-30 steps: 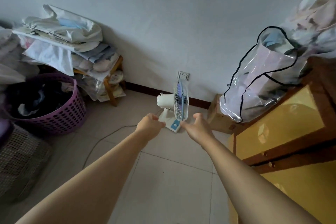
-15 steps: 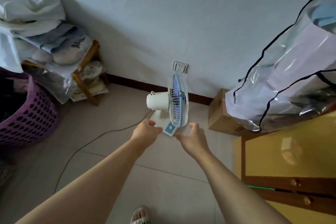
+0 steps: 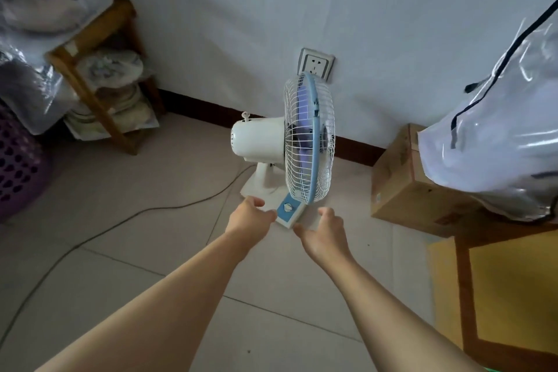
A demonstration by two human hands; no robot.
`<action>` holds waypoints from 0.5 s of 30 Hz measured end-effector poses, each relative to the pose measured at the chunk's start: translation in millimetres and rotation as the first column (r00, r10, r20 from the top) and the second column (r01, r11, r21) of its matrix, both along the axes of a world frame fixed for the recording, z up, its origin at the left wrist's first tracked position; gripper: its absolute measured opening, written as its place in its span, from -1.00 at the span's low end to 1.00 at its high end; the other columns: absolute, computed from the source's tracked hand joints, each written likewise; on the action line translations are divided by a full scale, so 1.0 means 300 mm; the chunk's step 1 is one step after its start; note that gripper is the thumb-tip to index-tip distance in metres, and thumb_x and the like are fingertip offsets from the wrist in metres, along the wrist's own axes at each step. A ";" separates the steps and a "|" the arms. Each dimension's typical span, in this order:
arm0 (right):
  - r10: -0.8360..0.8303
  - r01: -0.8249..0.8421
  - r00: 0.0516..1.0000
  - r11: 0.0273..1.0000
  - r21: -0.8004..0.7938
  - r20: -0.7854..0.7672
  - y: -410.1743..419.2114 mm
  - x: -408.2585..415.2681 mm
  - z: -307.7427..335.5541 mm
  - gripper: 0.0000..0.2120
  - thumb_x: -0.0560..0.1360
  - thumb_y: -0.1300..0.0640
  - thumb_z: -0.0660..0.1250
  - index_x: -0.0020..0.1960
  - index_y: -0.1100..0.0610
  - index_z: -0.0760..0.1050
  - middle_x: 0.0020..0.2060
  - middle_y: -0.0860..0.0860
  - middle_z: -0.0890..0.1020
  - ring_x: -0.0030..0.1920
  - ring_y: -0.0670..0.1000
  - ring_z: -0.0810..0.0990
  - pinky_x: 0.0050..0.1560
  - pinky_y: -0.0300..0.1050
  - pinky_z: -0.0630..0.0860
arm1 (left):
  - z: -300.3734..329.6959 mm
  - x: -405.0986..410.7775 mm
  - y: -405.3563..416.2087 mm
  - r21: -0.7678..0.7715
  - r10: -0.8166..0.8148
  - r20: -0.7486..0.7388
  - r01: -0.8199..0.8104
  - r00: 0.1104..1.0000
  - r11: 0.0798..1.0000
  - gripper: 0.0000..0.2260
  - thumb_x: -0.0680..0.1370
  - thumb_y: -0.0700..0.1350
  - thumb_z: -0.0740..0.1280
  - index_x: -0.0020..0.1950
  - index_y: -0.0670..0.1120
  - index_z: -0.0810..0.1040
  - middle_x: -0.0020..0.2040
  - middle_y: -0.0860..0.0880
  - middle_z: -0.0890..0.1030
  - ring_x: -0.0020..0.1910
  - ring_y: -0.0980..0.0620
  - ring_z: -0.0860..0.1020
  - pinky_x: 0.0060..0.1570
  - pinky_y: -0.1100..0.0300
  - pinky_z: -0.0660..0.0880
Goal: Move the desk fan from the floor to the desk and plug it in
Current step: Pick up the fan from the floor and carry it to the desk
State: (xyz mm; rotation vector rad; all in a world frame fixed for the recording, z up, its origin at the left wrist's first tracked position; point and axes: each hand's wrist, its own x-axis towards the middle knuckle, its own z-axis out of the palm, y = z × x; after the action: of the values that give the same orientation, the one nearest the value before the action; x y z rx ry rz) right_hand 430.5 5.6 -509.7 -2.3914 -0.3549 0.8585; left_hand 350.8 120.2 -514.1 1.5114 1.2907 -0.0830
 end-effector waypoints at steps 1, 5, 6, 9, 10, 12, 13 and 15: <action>0.006 -0.006 1.000 1.000 0.003 0.008 0.002 0.011 -0.069 -0.39 0.43 0.00 0.40 0.36 0.19 0.25 0.29 0.18 0.36 0.28 0.17 0.40 0.13 -0.13 0.35 | -0.070 0.014 0.001 0.006 0.002 0.010 -0.002 1.000 1.000 -0.60 0.49 -0.06 0.33 0.32 -0.05 0.42 0.13 -0.03 0.54 -0.01 0.01 0.48 -0.04 0.18 0.40; 0.005 -0.006 1.000 1.000 0.024 0.025 0.015 0.041 -0.336 -0.38 0.43 0.01 0.39 0.38 0.19 0.24 0.30 0.18 0.35 0.30 0.18 0.38 0.17 -0.10 0.36 | -0.350 0.056 0.003 0.033 0.010 0.046 -0.012 0.999 0.999 -0.60 0.48 -0.04 0.33 0.31 -0.03 0.42 0.07 0.00 0.53 -0.05 0.02 0.49 -0.11 0.19 0.39; 0.002 -0.003 1.000 1.000 0.020 0.031 0.021 0.052 -0.373 -0.37 0.43 0.01 0.39 0.38 0.18 0.23 0.31 0.18 0.35 0.31 0.18 0.38 0.20 -0.08 0.36 | -0.388 0.065 0.008 0.042 0.010 0.044 -0.012 0.999 0.999 -0.59 0.47 -0.03 0.33 0.31 -0.02 0.41 0.11 -0.02 0.54 -0.05 0.02 0.49 -0.12 0.19 0.38; -0.001 0.000 0.998 1.000 0.022 0.061 0.040 0.065 -0.528 -0.37 0.42 0.00 0.39 0.38 0.19 0.24 0.30 0.19 0.36 0.30 0.20 0.39 0.23 -0.03 0.38 | -0.553 0.081 0.011 0.070 0.003 0.058 -0.007 0.998 0.998 -0.57 0.46 -0.01 0.33 0.33 -0.01 0.41 0.14 -0.02 0.53 -0.09 0.04 0.48 -0.18 0.23 0.37; -0.004 0.002 0.997 1.000 0.027 0.075 0.049 0.072 -0.573 -0.38 0.42 -0.01 0.39 0.37 0.19 0.25 0.30 0.19 0.37 0.29 0.20 0.40 0.23 -0.02 0.38 | -0.599 0.087 0.015 0.077 -0.001 0.067 -0.005 0.998 0.997 -0.57 0.46 -0.01 0.33 0.33 -0.01 0.41 0.12 -0.01 0.52 -0.14 0.06 0.48 -0.23 0.24 0.36; -0.013 0.009 0.995 0.999 0.038 0.095 0.062 0.087 -0.650 -0.37 0.41 -0.01 0.39 0.37 0.20 0.25 0.29 0.20 0.37 0.29 0.21 0.40 0.23 -0.01 0.39 | -0.680 0.106 0.026 0.091 -0.014 0.088 0.006 0.996 0.996 -0.56 0.47 -0.02 0.33 0.34 -0.02 0.40 0.14 -0.03 0.52 -0.16 0.07 0.47 -0.27 0.24 0.35; -0.011 0.006 0.994 0.999 0.043 0.106 0.069 0.092 -0.696 -0.37 0.41 -0.01 0.39 0.37 0.20 0.24 0.29 0.20 0.36 0.30 0.21 0.39 0.23 -0.01 0.39 | -0.727 0.119 0.031 0.103 -0.022 0.103 0.012 0.994 0.995 -0.56 0.47 -0.02 0.33 0.34 -0.03 0.40 0.17 -0.05 0.53 -0.15 0.06 0.47 -0.27 0.24 0.34; -0.007 0.003 0.993 0.999 0.040 0.117 0.082 0.105 -0.767 -0.36 0.42 -0.02 0.37 0.39 0.19 0.22 0.30 0.20 0.35 0.31 0.22 0.38 0.23 -0.01 0.37 | -0.795 0.142 0.045 0.111 -0.030 0.121 0.017 0.992 0.994 -0.56 0.48 -0.03 0.32 0.34 -0.04 0.39 0.20 -0.06 0.52 -0.15 0.06 0.47 -0.29 0.24 0.34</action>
State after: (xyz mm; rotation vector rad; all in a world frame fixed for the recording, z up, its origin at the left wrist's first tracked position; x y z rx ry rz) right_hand 462.1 30.0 -739.8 -2.4102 -0.4078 0.7040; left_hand 393.4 133.6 -752.8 1.6004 1.1955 0.0665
